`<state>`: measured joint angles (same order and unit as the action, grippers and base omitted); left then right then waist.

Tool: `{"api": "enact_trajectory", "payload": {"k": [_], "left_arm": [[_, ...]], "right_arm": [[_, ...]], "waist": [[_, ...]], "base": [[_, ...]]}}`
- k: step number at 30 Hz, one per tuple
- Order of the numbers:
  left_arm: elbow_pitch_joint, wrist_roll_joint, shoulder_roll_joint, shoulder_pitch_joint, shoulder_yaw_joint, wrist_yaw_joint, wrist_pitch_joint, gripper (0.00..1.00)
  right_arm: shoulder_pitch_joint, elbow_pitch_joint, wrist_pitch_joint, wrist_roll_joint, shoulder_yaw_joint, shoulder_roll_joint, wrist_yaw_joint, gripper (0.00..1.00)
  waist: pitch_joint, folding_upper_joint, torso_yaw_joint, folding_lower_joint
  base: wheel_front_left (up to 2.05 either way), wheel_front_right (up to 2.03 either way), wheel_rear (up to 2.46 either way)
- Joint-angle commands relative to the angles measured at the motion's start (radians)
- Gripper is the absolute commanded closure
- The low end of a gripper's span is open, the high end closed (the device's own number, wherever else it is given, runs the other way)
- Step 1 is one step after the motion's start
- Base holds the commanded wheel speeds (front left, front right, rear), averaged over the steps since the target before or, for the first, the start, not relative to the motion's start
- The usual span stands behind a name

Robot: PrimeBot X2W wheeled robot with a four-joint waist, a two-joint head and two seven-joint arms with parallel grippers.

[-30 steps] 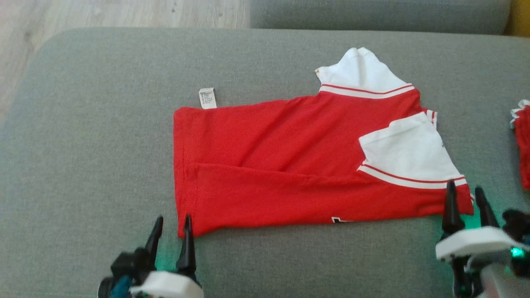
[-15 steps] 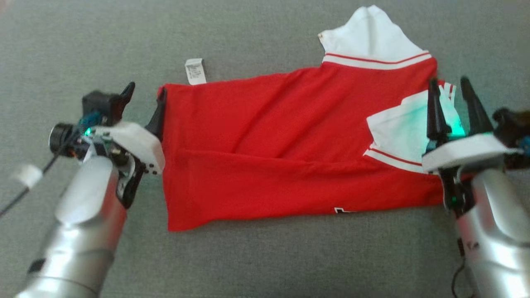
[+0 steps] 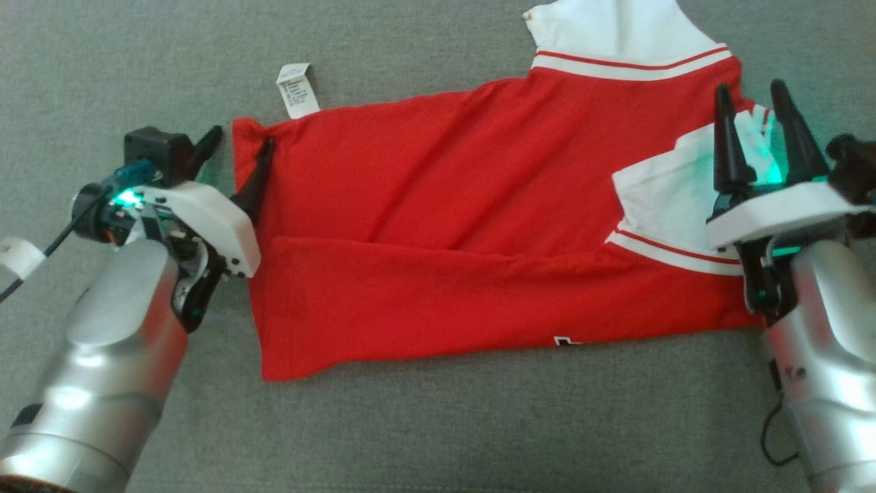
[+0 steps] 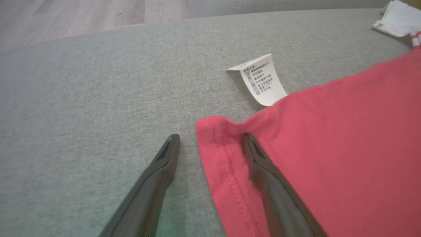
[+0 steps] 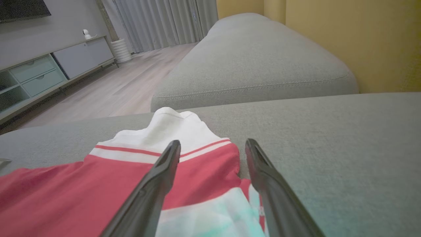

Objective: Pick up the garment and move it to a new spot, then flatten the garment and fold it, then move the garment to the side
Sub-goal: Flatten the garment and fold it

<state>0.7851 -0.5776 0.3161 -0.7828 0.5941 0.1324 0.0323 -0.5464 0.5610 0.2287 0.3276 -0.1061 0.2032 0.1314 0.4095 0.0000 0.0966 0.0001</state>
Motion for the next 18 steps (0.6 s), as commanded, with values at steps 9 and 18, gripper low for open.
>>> {"api": "enact_trajectory", "payload": {"k": [9,18], "left_arm": [[-0.005,-0.059,0.005,-0.116,0.070,-0.002,-0.113,1.00],[0.013,-0.087,-0.095,-0.179,0.155,-0.002,-0.199,1.00]], "right_arm": [[-0.246,0.036,-0.223,-0.014,-0.096,0.096,-0.001,0.00],[-0.433,0.218,-0.440,-0.068,-0.136,0.193,-0.001,0.00]], "waist": [[0.060,0.0000,0.078,-0.0001],[0.093,0.0000,0.216,-0.0001]], "base": [[0.00,0.00,0.00],[0.00,0.00,0.00]]}}
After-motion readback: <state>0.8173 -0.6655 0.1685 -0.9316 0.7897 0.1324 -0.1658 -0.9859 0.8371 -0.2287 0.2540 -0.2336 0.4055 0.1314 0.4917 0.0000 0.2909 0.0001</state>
